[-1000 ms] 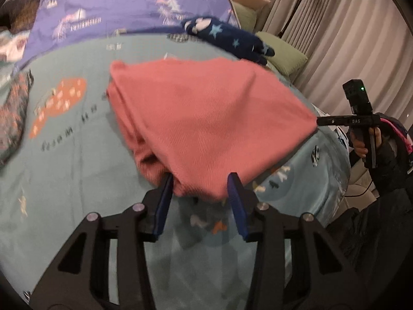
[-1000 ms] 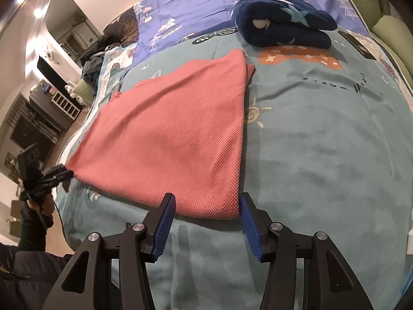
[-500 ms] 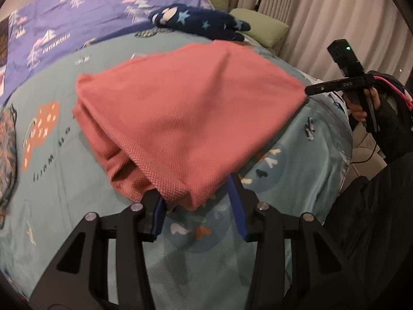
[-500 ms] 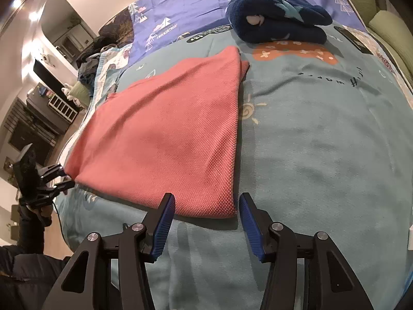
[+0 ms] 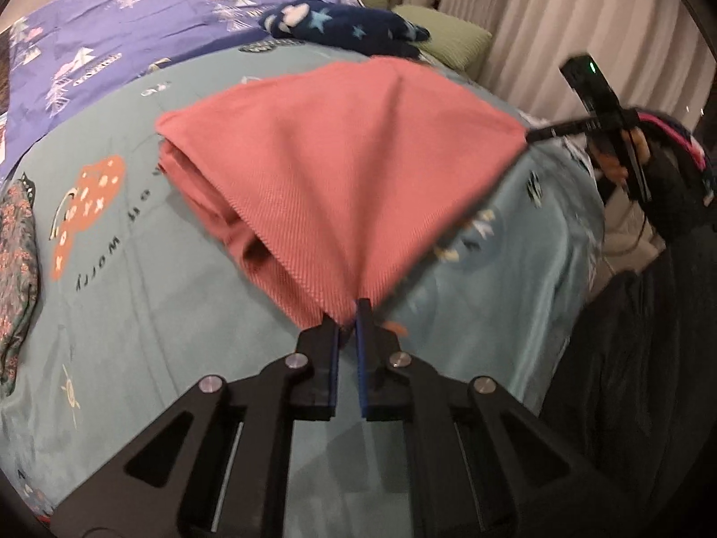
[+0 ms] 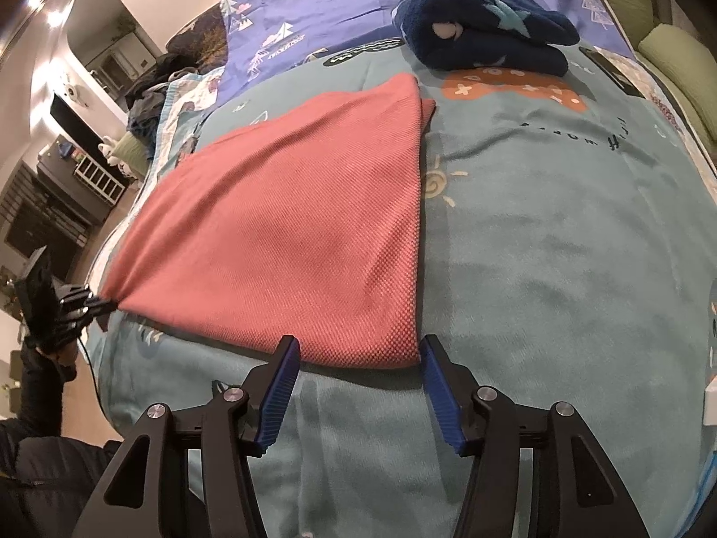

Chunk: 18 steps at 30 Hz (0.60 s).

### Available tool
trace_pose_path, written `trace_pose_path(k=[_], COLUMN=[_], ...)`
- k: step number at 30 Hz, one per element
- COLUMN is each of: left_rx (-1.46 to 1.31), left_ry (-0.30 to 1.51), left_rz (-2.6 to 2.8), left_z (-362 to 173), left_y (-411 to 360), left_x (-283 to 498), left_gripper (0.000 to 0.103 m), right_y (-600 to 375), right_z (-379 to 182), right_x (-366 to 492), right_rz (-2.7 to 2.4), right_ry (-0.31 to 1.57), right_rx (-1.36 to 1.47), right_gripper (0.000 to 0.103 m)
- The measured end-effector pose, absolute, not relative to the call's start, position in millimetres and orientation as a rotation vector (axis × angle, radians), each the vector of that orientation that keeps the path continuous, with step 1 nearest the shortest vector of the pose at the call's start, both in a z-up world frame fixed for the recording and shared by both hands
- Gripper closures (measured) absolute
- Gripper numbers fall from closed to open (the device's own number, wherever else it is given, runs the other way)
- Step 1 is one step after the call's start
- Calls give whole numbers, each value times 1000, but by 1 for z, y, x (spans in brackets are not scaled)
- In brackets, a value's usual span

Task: Fold small clothes
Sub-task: 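Release the shirt with the left gripper and pull both tools back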

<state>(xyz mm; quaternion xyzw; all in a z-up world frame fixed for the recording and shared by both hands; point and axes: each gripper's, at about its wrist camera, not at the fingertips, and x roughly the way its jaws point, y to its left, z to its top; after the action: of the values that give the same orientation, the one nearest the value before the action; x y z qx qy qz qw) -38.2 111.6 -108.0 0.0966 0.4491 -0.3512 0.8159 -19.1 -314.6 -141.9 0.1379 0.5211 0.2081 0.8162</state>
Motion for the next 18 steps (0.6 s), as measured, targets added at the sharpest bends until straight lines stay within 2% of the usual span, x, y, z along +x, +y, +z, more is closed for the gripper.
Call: trace_pose_path(k=[5, 14, 16, 18], left_rx=[140, 104, 91, 76], left_ry=[1012, 987, 953, 911], left_rz=[-717, -564, -546, -533], left_z=[-122, -109, -101, -90], left_y=[120, 140, 140, 136], left_x=[-39, -46, -48, -50], left_gripper=[96, 95, 91, 82], right_y=[-319, -312, -310, -313], right_z=[-145, -139, -139, -141], right_x=[-24, -32, -28, -21], right_rz=[434, 494, 509, 524], right_ry=[1112, 1069, 1053, 1042], right_rx=[309, 178, 149, 156], right_gripper=[46, 46, 46, 46])
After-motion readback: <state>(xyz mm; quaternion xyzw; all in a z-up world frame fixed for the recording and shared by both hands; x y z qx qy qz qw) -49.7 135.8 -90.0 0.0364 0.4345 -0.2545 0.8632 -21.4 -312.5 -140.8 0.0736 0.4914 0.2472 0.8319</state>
